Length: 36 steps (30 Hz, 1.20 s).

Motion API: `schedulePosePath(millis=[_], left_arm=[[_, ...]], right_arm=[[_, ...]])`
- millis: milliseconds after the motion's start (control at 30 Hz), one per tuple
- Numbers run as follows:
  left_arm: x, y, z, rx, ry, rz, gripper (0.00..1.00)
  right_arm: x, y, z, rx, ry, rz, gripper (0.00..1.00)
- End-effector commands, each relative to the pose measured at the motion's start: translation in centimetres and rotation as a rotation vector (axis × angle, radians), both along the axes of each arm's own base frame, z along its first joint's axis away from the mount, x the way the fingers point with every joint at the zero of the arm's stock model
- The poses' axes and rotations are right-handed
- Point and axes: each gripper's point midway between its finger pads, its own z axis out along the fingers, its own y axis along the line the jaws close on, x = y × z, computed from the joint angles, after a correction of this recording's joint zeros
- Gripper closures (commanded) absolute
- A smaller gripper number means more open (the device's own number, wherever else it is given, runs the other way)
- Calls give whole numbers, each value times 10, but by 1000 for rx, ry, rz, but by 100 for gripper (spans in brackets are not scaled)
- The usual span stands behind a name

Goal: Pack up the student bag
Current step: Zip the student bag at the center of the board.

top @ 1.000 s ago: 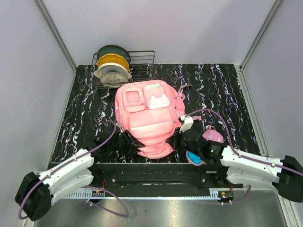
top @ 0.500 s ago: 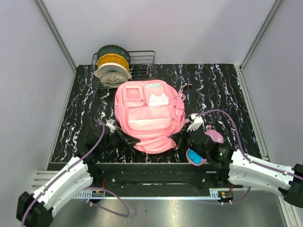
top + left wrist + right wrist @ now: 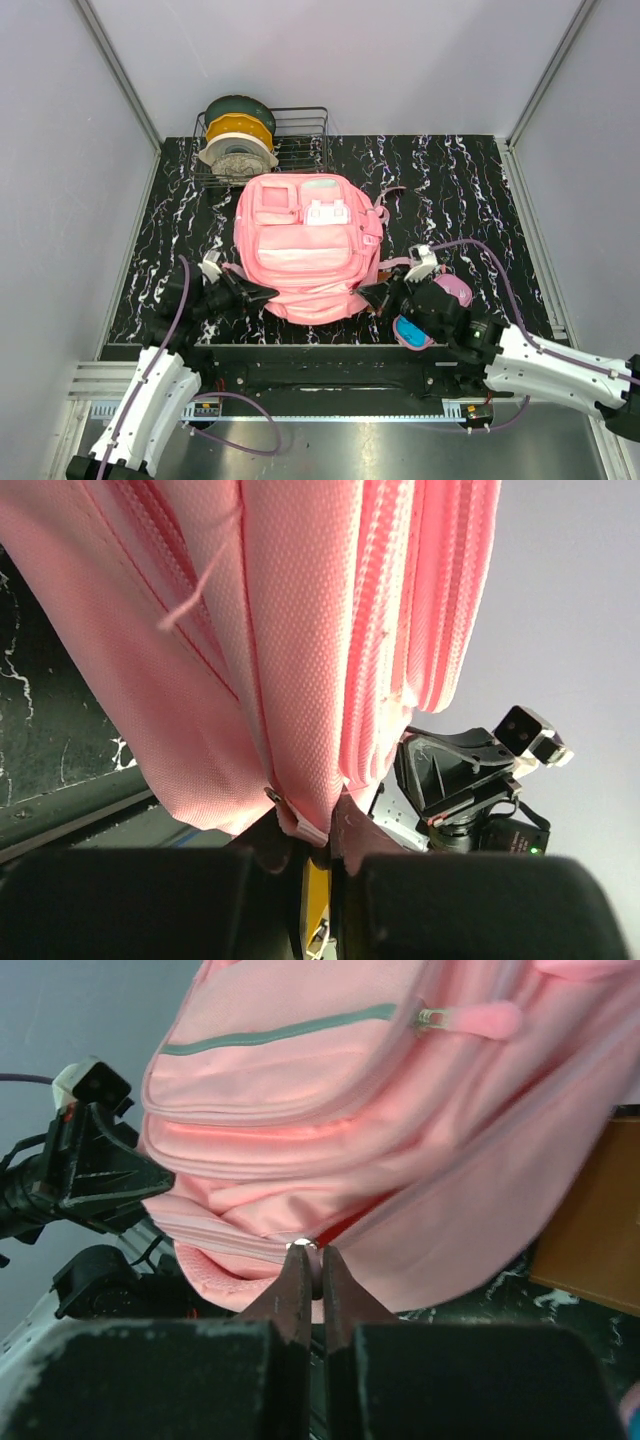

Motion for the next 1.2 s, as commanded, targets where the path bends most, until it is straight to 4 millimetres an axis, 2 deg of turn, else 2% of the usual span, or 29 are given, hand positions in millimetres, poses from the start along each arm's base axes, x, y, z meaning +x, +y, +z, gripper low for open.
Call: schedulePosePath(millis=[0,67,200,333,400,433,467,533,600,633,700,767,900,1000,1033,1167], left_arm=[[33,28,25,62,-127,176,100],[38,31,34,59,-158,197,100],[42,34,42,53,-189,205,100],[42,36,52,84,-215,195,100],[40,38,52,121,-216,189,100],[40,40,61,130,-237,190,100],[39,41,62,142,-234,192,100],[40,42,71,145,-250,188,100],[40,41,75,133,-257,178,100],[39,39,77,125,-258,169,100],[39,38,80,116,-265,163,100],[38,36,82,97,-270,148,100],[35,28,89,31,-287,104,100],[33,24,104,-60,-324,68,100],[29,20,119,-95,-392,24,100],[16,16,142,-154,-441,-60,100]], right_arm=[[36,-94,-29,-182,-53,-416,100],[33,-101,-30,-179,-44,-431,100],[32,-102,-34,-193,-38,-424,100],[38,-103,-36,-228,-45,-461,100],[44,-110,-35,-245,-55,-511,100],[47,-113,-38,-260,-52,-531,100],[53,-121,-41,-274,-47,-568,100],[64,-116,-43,-248,-34,-549,100],[76,-120,-51,-226,5,-533,100],[85,-114,-47,-191,-10,-521,100],[95,-112,-44,-203,-22,-480,100],[111,-102,-35,-227,-60,-428,100],[133,-75,-47,-212,-49,-269,100],[136,-59,-44,-201,-78,-187,100],[136,-56,-42,-194,-90,-175,100],[140,-54,-44,-210,-142,-150,100]])
